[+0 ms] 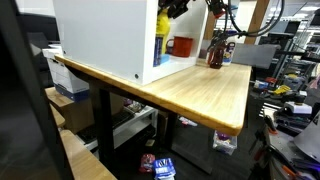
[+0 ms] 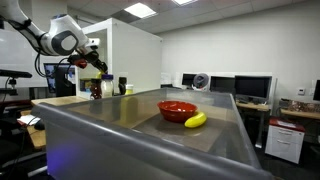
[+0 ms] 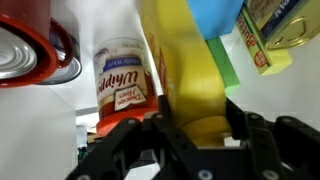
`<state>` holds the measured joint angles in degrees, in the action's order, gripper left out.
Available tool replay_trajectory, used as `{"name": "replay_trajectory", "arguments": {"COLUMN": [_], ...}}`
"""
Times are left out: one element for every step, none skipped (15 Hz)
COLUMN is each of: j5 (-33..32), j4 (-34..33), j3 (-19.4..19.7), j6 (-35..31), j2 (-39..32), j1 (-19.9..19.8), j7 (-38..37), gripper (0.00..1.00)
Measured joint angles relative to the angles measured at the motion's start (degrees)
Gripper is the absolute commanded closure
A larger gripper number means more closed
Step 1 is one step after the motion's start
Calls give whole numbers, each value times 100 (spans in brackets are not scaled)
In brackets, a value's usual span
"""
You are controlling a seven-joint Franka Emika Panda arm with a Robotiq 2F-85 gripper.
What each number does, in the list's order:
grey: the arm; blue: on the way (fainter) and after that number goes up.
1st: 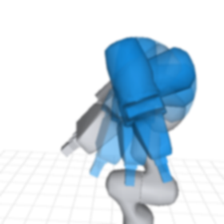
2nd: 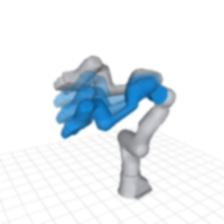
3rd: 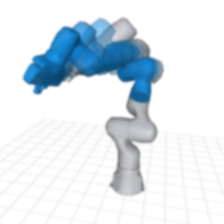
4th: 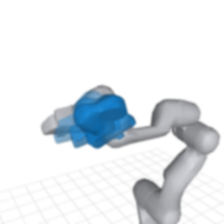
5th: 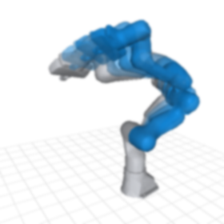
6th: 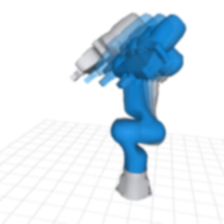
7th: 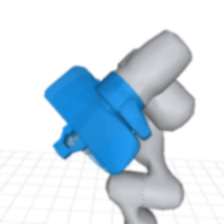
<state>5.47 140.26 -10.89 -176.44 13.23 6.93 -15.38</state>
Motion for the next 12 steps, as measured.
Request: {"name": "replay_trajectory", "arguments": {"j5": [-58,-108,-155,-184,-188,-188,-189,-195,-197,-199,-199,-199], "j4": [-28,-64,-107,-164,-219,-272,-327,-382,-446,-502,-555,-594], "j3": [-4,-6,-7,-8,-9,-10,-12,-16,-19,-21,-21,-21], "j6": [152,341,556,822,1081,1295,1501,1695,1885,2054,2211,2374], "j2": [40,83,132,188,237,277,313,348,380,407,435,451], "j1": [-7,-9,-9,-7,-3,2,6,6,7,7,7,7], "j7": [0,0,0,0,6,15,26,42,58,65,65,65], "gripper": [73,73,73,73,73,73,73,73,73,73,73,73]}}
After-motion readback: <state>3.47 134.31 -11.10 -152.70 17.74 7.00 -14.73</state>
